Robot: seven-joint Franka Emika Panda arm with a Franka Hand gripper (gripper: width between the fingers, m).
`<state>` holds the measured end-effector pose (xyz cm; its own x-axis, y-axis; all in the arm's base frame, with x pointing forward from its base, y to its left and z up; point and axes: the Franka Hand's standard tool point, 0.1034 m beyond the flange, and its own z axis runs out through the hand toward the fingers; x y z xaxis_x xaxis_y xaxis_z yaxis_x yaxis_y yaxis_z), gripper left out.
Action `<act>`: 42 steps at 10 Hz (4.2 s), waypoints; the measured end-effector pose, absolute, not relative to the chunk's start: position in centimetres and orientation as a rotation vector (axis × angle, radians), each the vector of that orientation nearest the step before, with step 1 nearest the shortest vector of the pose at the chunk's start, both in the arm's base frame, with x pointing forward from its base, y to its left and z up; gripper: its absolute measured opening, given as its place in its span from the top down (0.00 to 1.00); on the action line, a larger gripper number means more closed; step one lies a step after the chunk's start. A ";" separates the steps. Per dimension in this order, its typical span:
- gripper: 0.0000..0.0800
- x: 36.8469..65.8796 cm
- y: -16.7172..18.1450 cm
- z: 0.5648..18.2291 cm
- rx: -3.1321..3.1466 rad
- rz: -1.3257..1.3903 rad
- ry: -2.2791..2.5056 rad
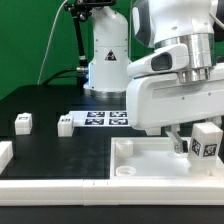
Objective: Assemble one leg
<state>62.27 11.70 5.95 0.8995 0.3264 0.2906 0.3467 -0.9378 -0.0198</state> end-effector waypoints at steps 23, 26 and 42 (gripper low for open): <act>0.19 61.2 12.6 8.0 -2.993 0.112 -0.521; 0.19 63.0 11.6 8.6 -3.028 0.073 -0.452; 0.64 64.0 11.9 7.9 -3.034 0.078 -0.375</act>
Offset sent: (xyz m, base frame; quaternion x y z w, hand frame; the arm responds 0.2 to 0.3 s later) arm 0.0000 0.0000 0.0000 0.0000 0.0000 0.0000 1.0000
